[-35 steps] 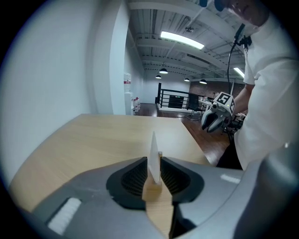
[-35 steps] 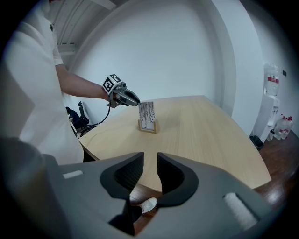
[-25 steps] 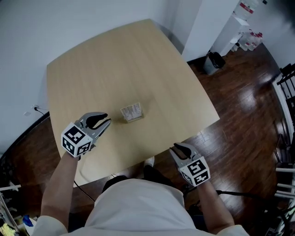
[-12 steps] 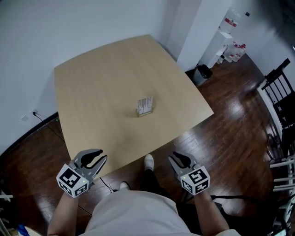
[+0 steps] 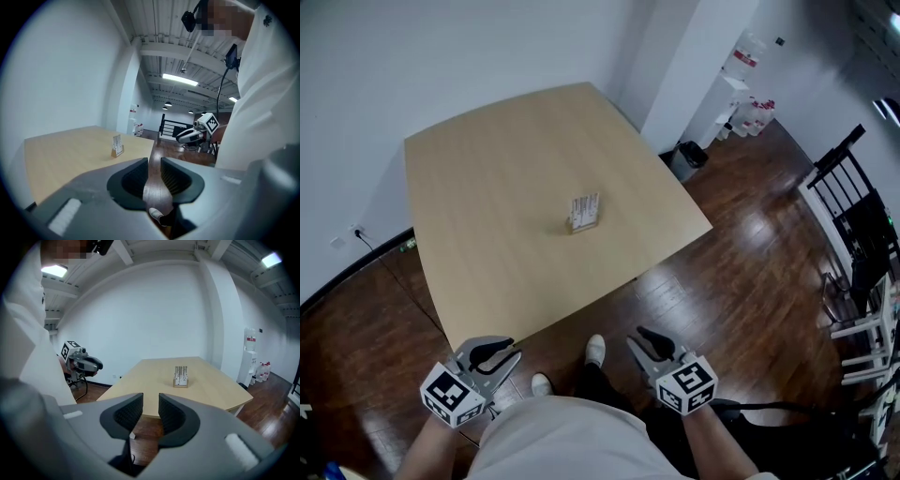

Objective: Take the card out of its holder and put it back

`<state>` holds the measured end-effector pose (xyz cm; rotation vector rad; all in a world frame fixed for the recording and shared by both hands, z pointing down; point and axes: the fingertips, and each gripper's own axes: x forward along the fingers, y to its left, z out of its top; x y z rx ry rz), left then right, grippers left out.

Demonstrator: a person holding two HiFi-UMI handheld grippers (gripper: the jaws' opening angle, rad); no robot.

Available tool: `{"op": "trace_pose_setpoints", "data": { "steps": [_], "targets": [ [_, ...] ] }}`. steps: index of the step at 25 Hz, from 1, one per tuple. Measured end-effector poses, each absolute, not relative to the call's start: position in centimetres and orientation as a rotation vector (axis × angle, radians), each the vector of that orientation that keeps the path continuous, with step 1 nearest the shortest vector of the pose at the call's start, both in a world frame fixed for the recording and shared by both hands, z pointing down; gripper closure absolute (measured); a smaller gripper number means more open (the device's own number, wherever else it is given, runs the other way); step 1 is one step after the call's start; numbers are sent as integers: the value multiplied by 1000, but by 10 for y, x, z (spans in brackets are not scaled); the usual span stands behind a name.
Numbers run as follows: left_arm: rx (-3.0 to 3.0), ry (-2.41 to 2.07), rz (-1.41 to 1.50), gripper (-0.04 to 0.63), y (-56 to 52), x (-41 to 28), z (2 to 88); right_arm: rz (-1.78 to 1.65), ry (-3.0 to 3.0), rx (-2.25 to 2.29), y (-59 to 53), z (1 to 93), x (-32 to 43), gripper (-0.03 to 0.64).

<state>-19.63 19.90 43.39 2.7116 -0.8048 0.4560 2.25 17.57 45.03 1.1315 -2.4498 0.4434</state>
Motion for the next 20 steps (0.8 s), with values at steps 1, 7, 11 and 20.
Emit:
{"op": "trace_pose_setpoints", "data": {
  "steps": [1, 7, 11, 20],
  "targets": [
    [2717, -802, 447, 503, 200, -193, 432, 432, -2451, 1131, 177, 446, 23, 508],
    [2773, -715, 448, 503, 216, -172, 427, 401, -2457, 1182, 185, 429, 29, 506],
    [2799, -675, 433, 503, 223, -170, 429, 391, -2476, 1195, 192, 424, 23, 504],
    [2785, -707, 429, 503, 227, -174, 426, 349, -2489, 1191, 198, 418, 14, 511]
  ]
}}
